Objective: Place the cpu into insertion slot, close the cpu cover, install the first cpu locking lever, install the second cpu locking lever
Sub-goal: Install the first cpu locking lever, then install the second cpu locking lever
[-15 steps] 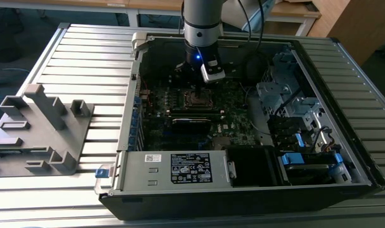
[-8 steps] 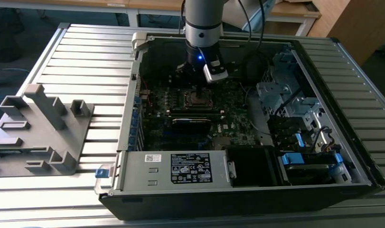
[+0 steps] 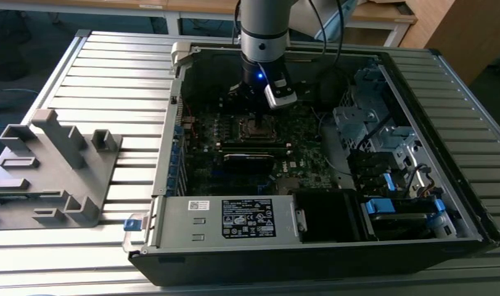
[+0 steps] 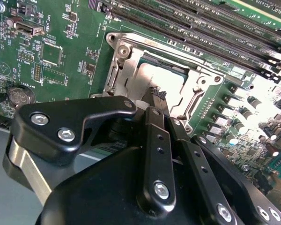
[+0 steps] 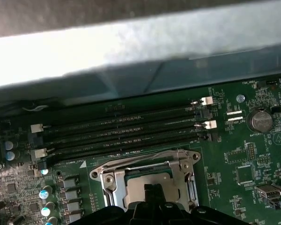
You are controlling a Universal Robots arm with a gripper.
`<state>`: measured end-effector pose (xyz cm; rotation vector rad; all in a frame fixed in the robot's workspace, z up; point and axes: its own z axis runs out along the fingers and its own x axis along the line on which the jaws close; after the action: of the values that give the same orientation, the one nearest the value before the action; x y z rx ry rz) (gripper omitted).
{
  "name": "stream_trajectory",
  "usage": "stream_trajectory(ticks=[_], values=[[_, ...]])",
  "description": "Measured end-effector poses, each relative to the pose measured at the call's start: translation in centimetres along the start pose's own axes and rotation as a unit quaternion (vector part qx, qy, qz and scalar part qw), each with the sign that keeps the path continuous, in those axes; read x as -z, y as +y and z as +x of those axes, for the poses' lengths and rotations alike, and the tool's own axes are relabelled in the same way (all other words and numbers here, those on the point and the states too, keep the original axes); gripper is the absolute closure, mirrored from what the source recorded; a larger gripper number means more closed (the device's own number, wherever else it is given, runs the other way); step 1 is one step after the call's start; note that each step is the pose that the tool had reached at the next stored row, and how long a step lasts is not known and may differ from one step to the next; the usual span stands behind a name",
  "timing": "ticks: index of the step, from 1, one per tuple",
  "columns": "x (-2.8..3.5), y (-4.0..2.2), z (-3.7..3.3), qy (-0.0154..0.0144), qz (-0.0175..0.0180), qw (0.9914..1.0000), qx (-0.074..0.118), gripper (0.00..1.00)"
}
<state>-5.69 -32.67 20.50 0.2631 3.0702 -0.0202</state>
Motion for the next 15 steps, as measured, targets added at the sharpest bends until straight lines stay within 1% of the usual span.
stream_trajectory(ticks=[4, 7, 9, 13, 15], values=[[0.25, 0.00, -0.01, 0.0001, 0.0001, 1.00000, 0.000, 0.90], [0.25, 0.00, -0.02, 0.0000, -0.0001, 1.00000, 0.000, 0.90], [0.41, 0.00, -0.03, 0.0000, 0.0000, 1.00000, 0.000, 0.90], [0.42, 0.00, -0.03, 0.0000, 0.0000, 1.00000, 0.000, 0.90], [0.58, 0.00, -0.04, 0.0000, -0.0001, 1.00000, 0.000, 0.90]])
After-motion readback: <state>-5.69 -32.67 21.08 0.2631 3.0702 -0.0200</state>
